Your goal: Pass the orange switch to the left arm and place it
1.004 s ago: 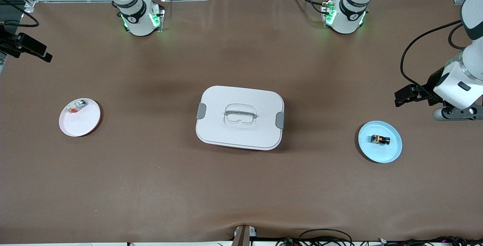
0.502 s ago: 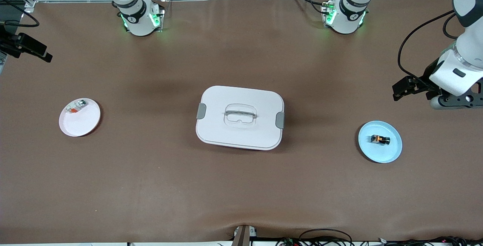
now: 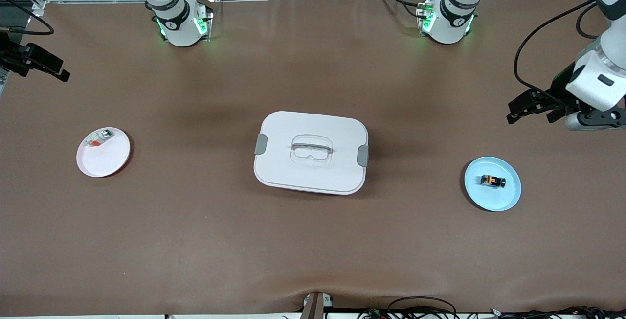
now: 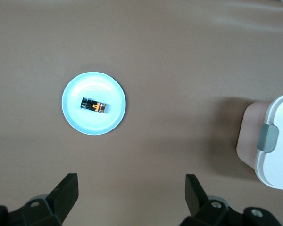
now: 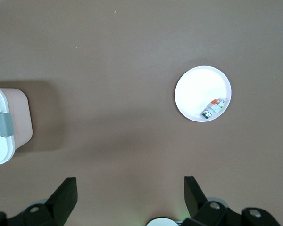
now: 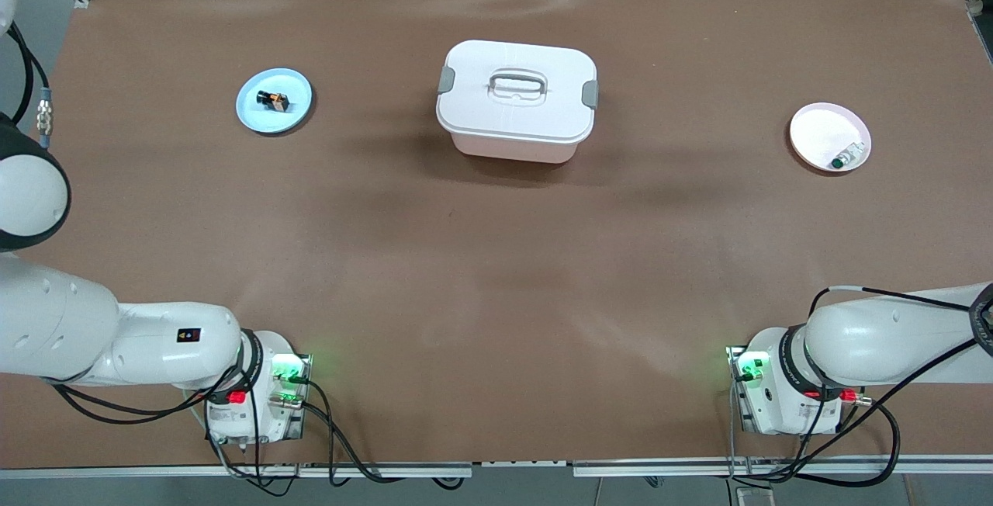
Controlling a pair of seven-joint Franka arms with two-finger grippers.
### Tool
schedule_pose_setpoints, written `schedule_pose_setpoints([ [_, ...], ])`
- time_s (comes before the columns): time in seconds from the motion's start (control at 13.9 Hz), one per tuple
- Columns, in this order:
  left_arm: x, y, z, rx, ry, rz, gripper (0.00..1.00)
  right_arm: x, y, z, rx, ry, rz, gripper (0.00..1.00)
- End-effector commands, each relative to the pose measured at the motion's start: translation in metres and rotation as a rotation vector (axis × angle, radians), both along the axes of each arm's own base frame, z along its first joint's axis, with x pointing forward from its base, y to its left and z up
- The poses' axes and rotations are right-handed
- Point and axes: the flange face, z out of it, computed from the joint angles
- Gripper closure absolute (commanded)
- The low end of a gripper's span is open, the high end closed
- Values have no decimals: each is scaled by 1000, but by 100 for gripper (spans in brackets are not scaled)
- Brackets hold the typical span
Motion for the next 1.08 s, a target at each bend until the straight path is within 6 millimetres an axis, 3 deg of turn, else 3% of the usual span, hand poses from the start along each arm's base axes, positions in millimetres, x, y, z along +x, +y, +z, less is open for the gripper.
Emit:
schedule_pose_setpoints([
  [0.0, -3, -3, 21, -1, -39, -15, 0, -6, 1, 4, 4, -14, -7, 0],
  [0.43, -3, -1, 32, 14, 26, -22, 0, -6, -3, 0, 0, -5, -10, 0],
  [1.0, -3, -2, 30, 29, 31, -34, 0, -6, 1, -1, 0, -5, -5, 0],
])
